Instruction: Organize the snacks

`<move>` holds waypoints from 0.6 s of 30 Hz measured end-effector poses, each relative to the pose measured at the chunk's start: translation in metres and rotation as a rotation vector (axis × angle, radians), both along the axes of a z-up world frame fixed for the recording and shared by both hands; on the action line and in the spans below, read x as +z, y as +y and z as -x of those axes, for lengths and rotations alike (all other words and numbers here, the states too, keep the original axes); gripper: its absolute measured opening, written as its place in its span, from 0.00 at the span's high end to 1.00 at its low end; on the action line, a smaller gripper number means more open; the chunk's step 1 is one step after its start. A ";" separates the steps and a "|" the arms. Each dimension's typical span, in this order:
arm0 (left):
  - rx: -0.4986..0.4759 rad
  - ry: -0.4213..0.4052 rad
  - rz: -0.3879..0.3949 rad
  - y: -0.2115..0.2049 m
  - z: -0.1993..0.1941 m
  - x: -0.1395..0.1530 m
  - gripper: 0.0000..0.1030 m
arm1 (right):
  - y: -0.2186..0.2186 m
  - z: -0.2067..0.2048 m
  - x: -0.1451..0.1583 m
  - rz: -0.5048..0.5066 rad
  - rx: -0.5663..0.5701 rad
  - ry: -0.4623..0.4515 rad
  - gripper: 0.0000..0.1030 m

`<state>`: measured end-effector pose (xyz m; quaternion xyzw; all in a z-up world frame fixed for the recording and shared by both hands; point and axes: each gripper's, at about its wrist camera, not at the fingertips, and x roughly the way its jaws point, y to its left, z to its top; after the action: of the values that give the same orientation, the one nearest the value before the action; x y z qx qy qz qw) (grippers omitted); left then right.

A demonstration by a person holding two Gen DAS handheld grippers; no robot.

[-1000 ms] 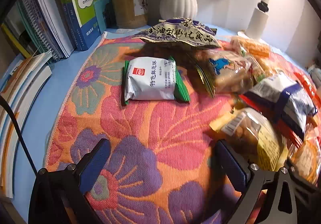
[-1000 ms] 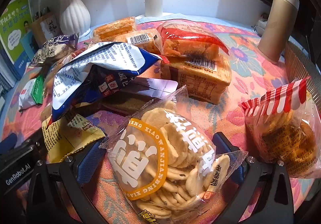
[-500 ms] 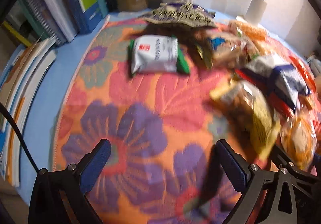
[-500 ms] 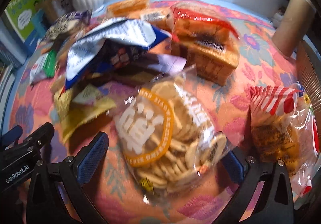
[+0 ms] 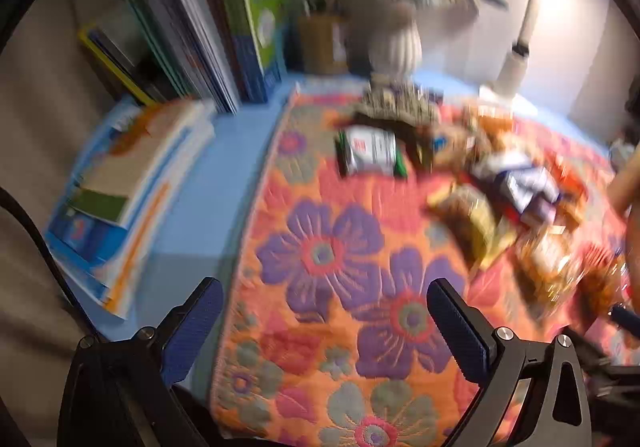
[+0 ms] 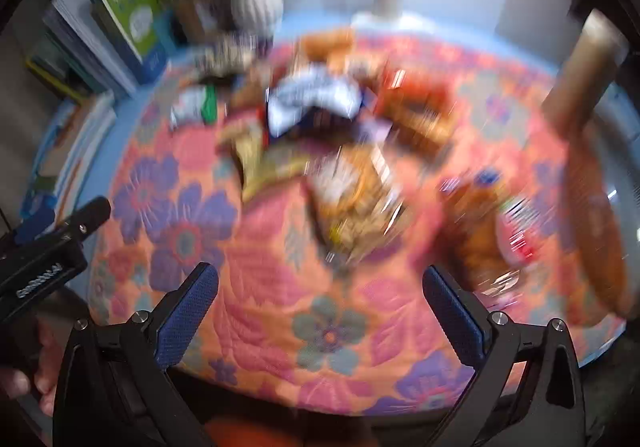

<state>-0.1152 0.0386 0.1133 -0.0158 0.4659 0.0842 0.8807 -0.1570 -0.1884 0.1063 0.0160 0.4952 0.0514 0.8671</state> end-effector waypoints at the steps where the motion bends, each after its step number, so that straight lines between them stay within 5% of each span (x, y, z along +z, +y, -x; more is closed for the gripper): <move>1: 0.004 -0.023 -0.005 0.000 0.001 0.008 0.02 | -0.003 0.006 0.015 0.001 -0.008 -0.054 0.00; 6: 0.004 -0.117 -0.030 -0.017 0.003 0.048 0.02 | -0.025 0.040 0.092 0.052 -0.123 -0.413 0.00; 9: -0.008 -0.159 -0.053 -0.037 0.011 0.068 0.02 | -0.035 0.052 0.112 0.040 -0.168 -0.539 0.00; 13: -0.005 -0.146 -0.059 -0.061 0.019 0.078 0.02 | -0.070 0.045 0.104 -0.135 -0.168 -0.386 0.00; 18: -0.037 -0.135 -0.078 -0.087 0.039 0.072 0.02 | -0.101 0.045 0.077 -0.115 -0.277 -0.263 0.00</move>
<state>-0.1546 -0.0485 0.1857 0.0213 0.4021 0.0846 0.9114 -0.2021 -0.2898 0.1834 0.1265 0.3671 -0.0386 0.9207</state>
